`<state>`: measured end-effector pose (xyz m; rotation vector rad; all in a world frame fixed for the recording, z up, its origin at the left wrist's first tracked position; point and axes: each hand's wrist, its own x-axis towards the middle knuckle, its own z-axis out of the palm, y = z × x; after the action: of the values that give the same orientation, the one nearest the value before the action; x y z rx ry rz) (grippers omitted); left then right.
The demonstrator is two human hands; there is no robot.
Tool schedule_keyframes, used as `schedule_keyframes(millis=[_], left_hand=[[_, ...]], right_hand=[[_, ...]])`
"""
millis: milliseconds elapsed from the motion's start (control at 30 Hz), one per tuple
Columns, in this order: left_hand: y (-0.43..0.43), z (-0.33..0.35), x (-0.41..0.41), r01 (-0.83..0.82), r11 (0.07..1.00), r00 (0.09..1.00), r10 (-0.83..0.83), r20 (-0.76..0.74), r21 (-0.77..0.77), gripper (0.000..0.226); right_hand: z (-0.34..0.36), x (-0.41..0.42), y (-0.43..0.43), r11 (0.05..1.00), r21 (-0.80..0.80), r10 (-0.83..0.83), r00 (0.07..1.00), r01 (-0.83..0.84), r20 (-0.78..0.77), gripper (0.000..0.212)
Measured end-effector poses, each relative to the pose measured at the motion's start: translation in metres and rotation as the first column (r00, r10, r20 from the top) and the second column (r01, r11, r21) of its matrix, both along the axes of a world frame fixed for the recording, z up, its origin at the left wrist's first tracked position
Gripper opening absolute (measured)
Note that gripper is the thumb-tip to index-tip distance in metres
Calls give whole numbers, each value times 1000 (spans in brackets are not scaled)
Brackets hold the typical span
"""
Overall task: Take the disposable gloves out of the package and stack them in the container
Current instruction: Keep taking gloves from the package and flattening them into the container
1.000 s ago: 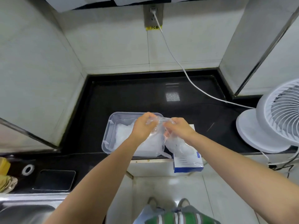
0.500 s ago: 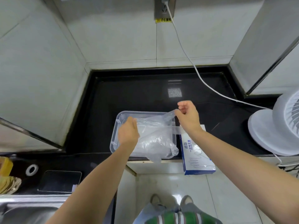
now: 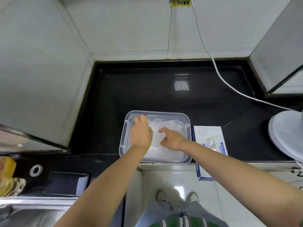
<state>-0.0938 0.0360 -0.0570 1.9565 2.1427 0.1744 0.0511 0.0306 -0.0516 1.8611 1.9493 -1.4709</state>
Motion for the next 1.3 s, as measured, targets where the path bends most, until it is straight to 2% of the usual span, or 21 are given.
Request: schedule_keyframes(millis=[133, 167, 233, 300, 333, 400, 467, 533, 567, 667, 700, 867, 967, 1067, 1133, 1233, 1300], left_hand=[[-1, 5, 11, 191, 965, 978, -171, -117, 182, 31], [1, 5, 13, 238, 962, 966, -219, -140, 137, 33], [4, 0, 20, 277, 958, 950, -285, -126, -78, 41], [4, -8, 19, 212, 913, 970, -241, -42, -348, 51], [4, -13, 16, 181, 884, 978, -207, -14, -431, 60], [3, -24, 8, 168, 854, 983, -183, 17, -492, 72], [2, -30, 3, 199, 823, 978, -201, 54, -532, 77], [2, -33, 0, 238, 801, 966, -256, 45, -550, 82], [2, -33, 0, 246, 799, 960, -279, 24, -550, 83], [-2, -35, -2, 236, 816, 955, -295, -28, -528, 82], [-4, -37, -3, 231, 823, 954, -295, -43, -519, 84], [-7, -33, -5, 217, 828, 958, -282, -49, -517, 84], [-6, -21, -2, 189, 859, 972, -231, -31, -476, 67], [-6, -2, 7, 151, 950, 987, -159, -8, -275, 38], [-4, 11, 20, 112, 985, 993, -105, 55, -134, 23], [-5, 31, 51, 103, 995, 982, -100, 157, -9, 17], [-7, 43, 75, 135, 990, 971, -141, 194, 42, 14]], right_hand=[[-9, -8, 5, 999, -50, 23, 999, -21, 40, 56], [-11, -10, 5, 997, -67, 34, 998, -31, 43, 56], [-14, -11, 4, 993, -107, 61, 997, -56, 50, 56], [-13, -10, 4, 984, -151, 109, 991, -96, 83, 52], [-10, -10, 4, 980, -171, 121, 988, -105, 91, 47], [-6, -10, 6, 986, -142, 93, 993, -82, 71, 36], [-4, -11, 9, 1000, 7, 16, 999, -16, 41, 29], [-4, -13, 12, 991, 118, -62, 998, 62, 1, 30], [-6, -13, 12, 990, 124, -73, 997, 72, 2, 35], [-9, -12, 8, 999, -26, -40, 993, 43, 111, 60], [-10, -11, 6, 997, -63, -32, 991, 40, 129, 61], [-9, -8, 4, 998, -58, -35, 995, 41, 96, 51], [1, 0, 11, 994, 85, -64, 998, 66, -24, 35], [27, 16, 14, 946, 221, -163, 938, 236, -306, 25], [44, 36, 15, 885, 314, -207, 894, 344, -397, 26], [55, 75, 10, 796, 424, -300, 890, 431, -342, 22], [49, 102, 7, 825, 381, -362, 909, 416, -209, 20]])
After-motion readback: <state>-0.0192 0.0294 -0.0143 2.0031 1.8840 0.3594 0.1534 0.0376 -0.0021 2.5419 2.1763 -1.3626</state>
